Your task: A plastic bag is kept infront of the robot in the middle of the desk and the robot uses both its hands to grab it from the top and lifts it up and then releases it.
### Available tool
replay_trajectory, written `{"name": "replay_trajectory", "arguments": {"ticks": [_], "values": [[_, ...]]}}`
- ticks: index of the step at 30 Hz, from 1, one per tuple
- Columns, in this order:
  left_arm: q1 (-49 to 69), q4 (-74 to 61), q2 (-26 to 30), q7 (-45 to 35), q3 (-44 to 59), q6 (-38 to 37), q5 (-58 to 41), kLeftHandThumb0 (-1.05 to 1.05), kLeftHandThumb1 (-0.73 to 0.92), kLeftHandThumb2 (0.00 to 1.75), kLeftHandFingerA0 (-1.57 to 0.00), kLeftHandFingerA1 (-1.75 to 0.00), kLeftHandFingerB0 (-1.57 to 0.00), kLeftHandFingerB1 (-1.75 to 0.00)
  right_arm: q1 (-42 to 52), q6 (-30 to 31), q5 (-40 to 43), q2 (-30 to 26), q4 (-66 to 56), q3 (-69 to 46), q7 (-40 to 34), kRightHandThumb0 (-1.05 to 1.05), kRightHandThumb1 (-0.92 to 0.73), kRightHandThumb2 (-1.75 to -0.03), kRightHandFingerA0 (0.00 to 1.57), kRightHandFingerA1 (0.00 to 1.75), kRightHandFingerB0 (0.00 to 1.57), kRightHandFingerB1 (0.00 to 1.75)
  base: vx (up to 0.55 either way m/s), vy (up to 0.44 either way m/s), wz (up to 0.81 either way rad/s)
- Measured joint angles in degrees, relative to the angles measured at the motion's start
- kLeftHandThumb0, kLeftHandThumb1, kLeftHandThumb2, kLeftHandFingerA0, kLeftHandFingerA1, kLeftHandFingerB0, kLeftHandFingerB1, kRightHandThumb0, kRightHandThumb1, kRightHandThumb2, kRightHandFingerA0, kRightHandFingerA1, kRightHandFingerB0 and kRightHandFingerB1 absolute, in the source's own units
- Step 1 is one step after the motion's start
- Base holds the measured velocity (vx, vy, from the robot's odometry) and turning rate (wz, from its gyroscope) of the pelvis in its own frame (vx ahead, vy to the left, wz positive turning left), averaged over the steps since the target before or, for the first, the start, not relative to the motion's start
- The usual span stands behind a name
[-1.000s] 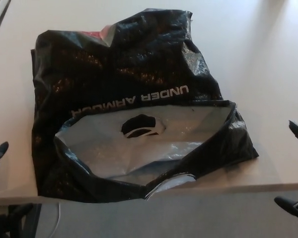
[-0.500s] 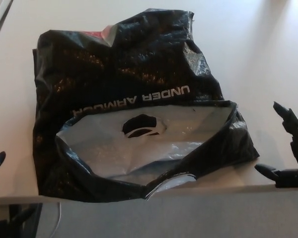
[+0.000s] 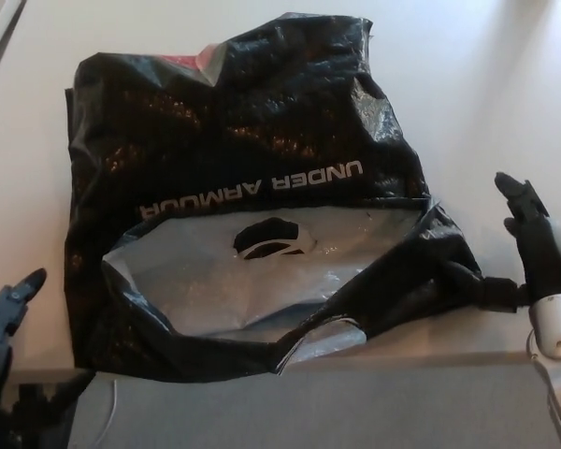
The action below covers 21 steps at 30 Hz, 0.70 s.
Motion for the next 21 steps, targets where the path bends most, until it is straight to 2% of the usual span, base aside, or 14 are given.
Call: {"name": "replay_trajectory", "arguments": {"ticks": [1, 2, 7, 8, 9, 13, 14, 15, 18, 19, 20, 21], "values": [[-1.08, 0.57, 0.08, 0.15, -0.52, 0.00, 0.44, -0.44, 0.46, 0.62, -0.10, -0.29, -0.03, -0.24, -0.41, 0.10, 0.81, 0.00, 2.22, -0.19, -0.55, -0.30, -0.33, -0.87, 0.02, 0.47, 0.00, 0.48, 0.00, 0.000, 0.00], [-1.38, 0.72, 0.10, 0.18, -0.62, 0.00, 0.53, -0.33, 0.47, 0.57, -0.10, -0.24, -0.10, -0.26, -0.47, 0.10, 1.01, -0.01, 2.74, -0.20, -0.72, -0.29, -0.34, -0.88, 0.01, 0.47, 0.00, 0.49, 0.00, 0.000, 0.00], [-4.37, 0.40, 0.34, -0.07, -2.04, 0.73, 0.97, -0.34, 0.46, 0.56, -0.10, -0.24, -0.10, -0.26, -1.89, 0.04, 2.03, -0.02, 5.09, 1.04, -1.76, -0.29, -0.35, -0.89, 0.01, 0.48, 0.00, 0.49, 0.00, 0.000, 0.00], [-4.69, 0.02, 0.33, -0.30, -2.25, 0.95, 0.96, -0.32, 0.49, 0.55, -0.06, -0.26, -0.08, -0.26, -2.05, 0.04, 2.20, -0.02, 5.37, 1.31, -1.90, -0.29, -0.38, -0.90, 0.01, 0.47, 0.00, 0.49, 0.00, 0.000, 0.00], [-4.98, -0.20, 0.34, -0.51, -2.42, 1.13, 0.96, -0.31, 0.49, 0.54, -0.09, -0.26, -0.10, -0.26, -2.24, 0.04, 2.35, -0.01, 5.60, 1.54, -2.02, -0.29, -0.44, -0.94, 0.00, 0.48, 0.00, 0.49, 0.00, 0.000, 0.00], [-5.83, -1.03, 0.45, -1.82, -3.49, 1.39, 0.93, -0.36, 0.48, 0.57, -0.10, -0.27, -0.09, -0.26, -2.19, 0.59, 2.65, 0.28, 5.13, 3.34, -2.22, -0.29, -0.49, -0.97, 0.00, 0.47, 0.00, 0.49, 0.00, 0.000, 0.00], [-6.03, -1.31, 0.75, -2.13, -4.02, 1.38, 1.03, -0.25, 0.42, 0.91, 0.00, -0.49, 0.00, -0.48, -1.92, 0.95, 2.70, 0.52, 4.44, 3.97, -2.22, -0.44, -0.60, -0.60, 0.23, 0.35, 0.08, 0.23, 0.00, 0.000, 0.00], [-6.11, -1.47, 0.97, -2.28, -4.30, 1.38, 1.08, -0.25, 0.42, 0.91, 0.00, -0.49, 0.00, -0.48, -1.70, 1.31, 2.70, 0.58, 3.90, 4.45, -2.21, -0.44, -0.60, -0.60, 0.23, 0.35, 0.08, 0.23, 0.00, 0.000, 0.00], [-6.16, -2.48, 1.58, -2.46, -4.87, 1.49, 1.35, -0.22, 0.42, 0.90, 0.00, -0.49, 0.00, -0.48, -0.73, 2.25, 2.69, 0.60, 1.76, 6.01, -2.20, -0.43, -0.63, -0.59, 0.24, 0.33, 0.05, 0.26, 0.00, 0.000, 0.00], [-6.25, -2.68, 1.65, -2.58, -4.92, 1.48, 1.34, -0.35, 0.48, 0.57, -0.10, -0.28, -0.09, -0.24, 0.02, 2.70, 2.69, 0.60, 0.33, 6.55, -2.04, -0.42, -0.63, -0.61, 0.23, 0.35, 0.07, 0.21, 0.00, 0.000, 0.00], [-6.30, -2.79, 1.73, -2.72, -4.94, 1.50, 1.33, -0.23, 0.45, 0.93, 0.00, -0.49, 0.00, -0.48, 0.83, 3.18, 2.68, 0.60, -1.17, 7.17, -1.81, -0.42, -0.64, -0.62, 0.22, 0.35, 0.07, 0.21, 0.00, 0.000, 0.00], [-6.33, -3.09, 1.83, -2.88, -5.06, 1.61, 1.36, -0.23, 0.45, 0.93, 0.00, -0.49, 0.00, -0.48, 1.95, 3.84, 2.65, 0.59, -3.18, 8.07, -1.39, -0.42, -0.64, -0.62, 0.22, 0.35, 0.07, 0.21, 0.00, 0.000, 0.00]]}}
